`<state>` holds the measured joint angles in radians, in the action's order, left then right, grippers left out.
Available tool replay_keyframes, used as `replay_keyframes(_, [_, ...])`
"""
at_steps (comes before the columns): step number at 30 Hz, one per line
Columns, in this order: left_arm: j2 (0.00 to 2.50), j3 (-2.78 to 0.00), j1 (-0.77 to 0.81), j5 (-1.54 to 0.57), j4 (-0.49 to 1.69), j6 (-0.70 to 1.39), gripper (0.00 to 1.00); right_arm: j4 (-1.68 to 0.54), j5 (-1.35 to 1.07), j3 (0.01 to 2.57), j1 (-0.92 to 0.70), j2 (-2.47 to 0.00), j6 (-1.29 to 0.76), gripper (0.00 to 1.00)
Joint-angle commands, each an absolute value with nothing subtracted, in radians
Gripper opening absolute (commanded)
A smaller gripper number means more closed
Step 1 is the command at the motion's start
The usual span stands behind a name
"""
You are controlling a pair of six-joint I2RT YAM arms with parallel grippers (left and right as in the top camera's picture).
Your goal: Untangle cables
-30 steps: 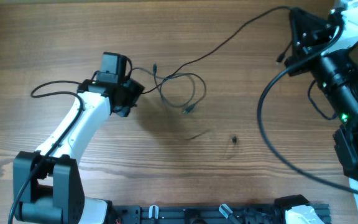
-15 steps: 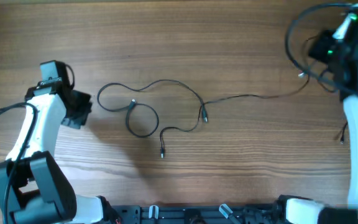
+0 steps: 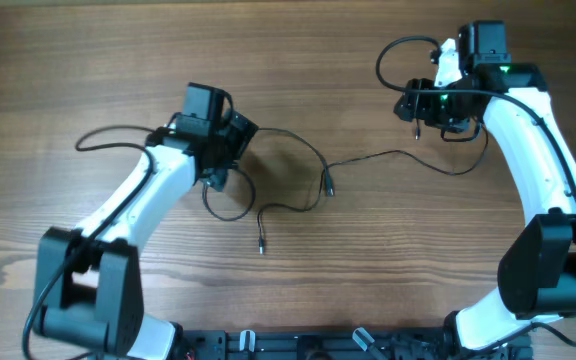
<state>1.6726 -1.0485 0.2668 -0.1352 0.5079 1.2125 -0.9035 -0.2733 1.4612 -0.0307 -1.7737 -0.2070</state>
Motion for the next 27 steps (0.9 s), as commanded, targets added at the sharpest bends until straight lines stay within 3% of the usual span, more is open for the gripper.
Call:
replay_keyframes(1, [1.797,-1.053,0.294,-0.12,0.482,1.485,1.0,-0.901,-0.294,1.459,-0.052,-1.795,-0.183,0.7])
replay_keyframes(5, [1.863,-1.053,0.29,-0.071,0.483,1.528,1.0,-0.901,-0.294,1.458,-0.056,-1.795,-0.183,0.7])
replay_keyframes(8, [1.87,-1.053,0.29,0.037,0.34,1.534,1.0,-0.899,-0.294,1.457,-0.056,-1.795,-0.183,0.7])
replay_keyframes(13, [2.026,-1.053,0.29,-0.017,0.194,1.534,0.98,-0.899,-0.294,1.457,-0.056,-1.795,-0.183,0.7])
replay_keyframes(14, [2.048,-1.053,0.29,-0.031,0.194,1.533,0.86,-0.899,-0.294,1.457,-0.056,-1.795,-0.183,0.7])
replay_keyframes(15, [2.067,-1.053,0.29,-0.036,0.194,1.522,0.61,-0.899,-0.294,1.457,-0.056,-1.795,-0.183,0.7])
replay_keyframes(18, [2.081,-1.053,0.29,-0.032,0.194,1.439,0.13,-0.899,-0.294,1.457,-0.056,-1.795,-0.171,0.7])
replay_keyframes(19, [2.081,-1.053,0.287,-0.032,0.195,1.403,0.04,-0.902,-0.294,1.457,-0.056,-1.795,-0.157,0.72])
replay_keyframes(20, [2.081,-1.053,0.274,-0.032,0.2,1.348,0.04,-0.915,-0.299,1.457,-0.056,-1.795,-0.17,0.81])
replay_keyframes(21, [2.081,-1.053,0.24,-0.033,0.226,1.319,0.04,-0.933,-0.308,1.424,-0.057,-1.795,-0.334,0.93])
replay_keyframes(22, [2.081,-1.053,0.226,-0.038,0.238,1.32,0.04,-0.932,-0.3,1.39,-0.059,-1.795,-0.421,1.0])
replay_keyframes(24, [2.081,-1.053,0.2,-0.06,0.244,1.319,0.04,-0.855,-0.229,1.248,-0.066,-1.795,-0.726,1.0])
replay_keyframes(27, [2.081,-1.053,0.198,-0.059,0.245,1.315,0.04,-0.549,-0.266,1.039,-0.082,-1.795,-0.944,1.0])
